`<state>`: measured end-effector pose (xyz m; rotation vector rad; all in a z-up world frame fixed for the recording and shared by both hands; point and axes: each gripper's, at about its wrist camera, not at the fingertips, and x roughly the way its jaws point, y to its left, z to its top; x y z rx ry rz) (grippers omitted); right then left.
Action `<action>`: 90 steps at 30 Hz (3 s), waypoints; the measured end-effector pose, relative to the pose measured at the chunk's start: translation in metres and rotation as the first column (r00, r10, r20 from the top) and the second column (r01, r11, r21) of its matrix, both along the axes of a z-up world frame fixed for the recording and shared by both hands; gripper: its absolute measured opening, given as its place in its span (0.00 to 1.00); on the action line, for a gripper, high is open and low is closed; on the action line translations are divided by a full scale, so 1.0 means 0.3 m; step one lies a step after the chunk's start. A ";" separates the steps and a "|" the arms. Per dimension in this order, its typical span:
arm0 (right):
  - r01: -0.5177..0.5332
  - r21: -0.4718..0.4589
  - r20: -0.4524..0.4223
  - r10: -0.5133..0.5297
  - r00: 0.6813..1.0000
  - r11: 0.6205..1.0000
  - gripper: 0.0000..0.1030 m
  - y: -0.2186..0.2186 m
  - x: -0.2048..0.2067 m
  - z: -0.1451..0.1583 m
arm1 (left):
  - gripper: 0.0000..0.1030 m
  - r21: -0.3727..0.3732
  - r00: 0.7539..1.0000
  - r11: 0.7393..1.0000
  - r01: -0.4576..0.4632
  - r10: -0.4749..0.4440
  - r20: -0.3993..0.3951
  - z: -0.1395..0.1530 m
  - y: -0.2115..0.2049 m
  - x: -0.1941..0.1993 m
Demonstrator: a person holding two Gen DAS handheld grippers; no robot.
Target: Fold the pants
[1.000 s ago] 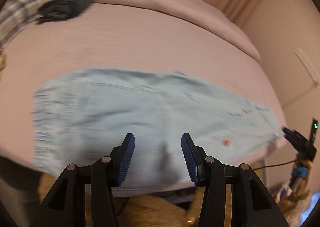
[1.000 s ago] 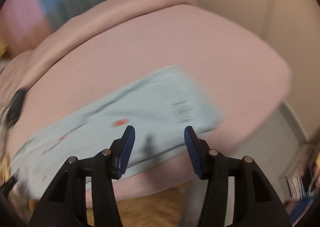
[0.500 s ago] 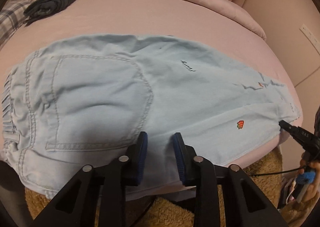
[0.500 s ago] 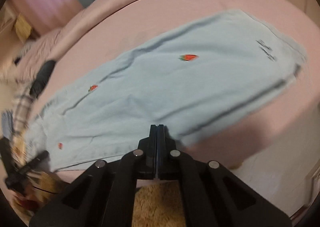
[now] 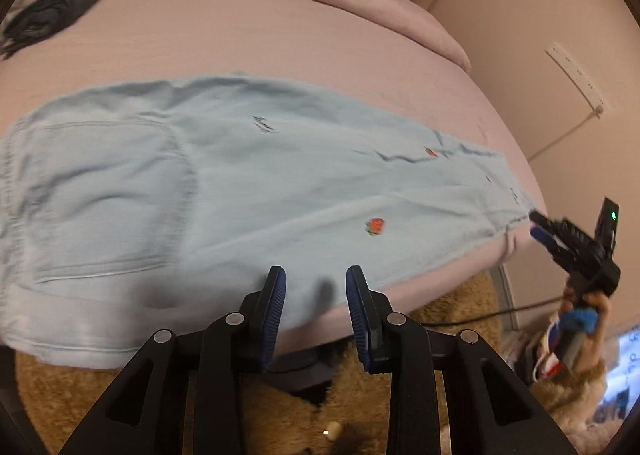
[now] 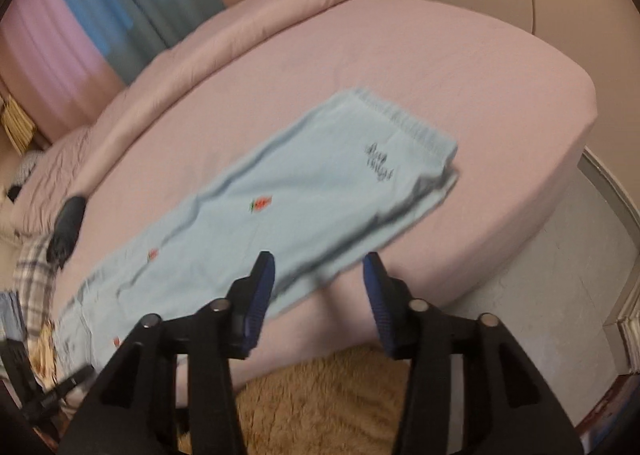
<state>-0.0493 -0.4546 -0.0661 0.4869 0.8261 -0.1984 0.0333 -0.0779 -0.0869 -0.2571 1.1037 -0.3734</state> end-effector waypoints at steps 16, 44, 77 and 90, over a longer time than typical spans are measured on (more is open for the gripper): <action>0.075 0.008 0.063 -0.075 0.995 0.997 0.08 -0.015 0.039 0.013 | 0.29 0.037 0.981 0.983 -0.177 0.180 -0.075 -0.051 0.132 -0.013; -0.111 -0.070 -0.038 0.108 0.993 0.991 0.08 0.107 0.047 -0.036 | 0.29 0.017 0.999 0.999 0.043 -0.043 0.029 -0.010 -0.082 0.056; -0.015 -0.305 -0.119 -0.023 0.993 0.952 0.00 -0.066 0.615 -0.030 | 0.09 0.148 0.927 0.915 -0.375 0.374 0.038 -0.044 0.466 0.204; -0.401 -0.058 -0.069 0.397 0.915 0.914 0.52 0.420 0.589 0.094 | 0.41 0.005 0.880 0.884 -0.468 0.466 0.096 0.098 0.658 0.091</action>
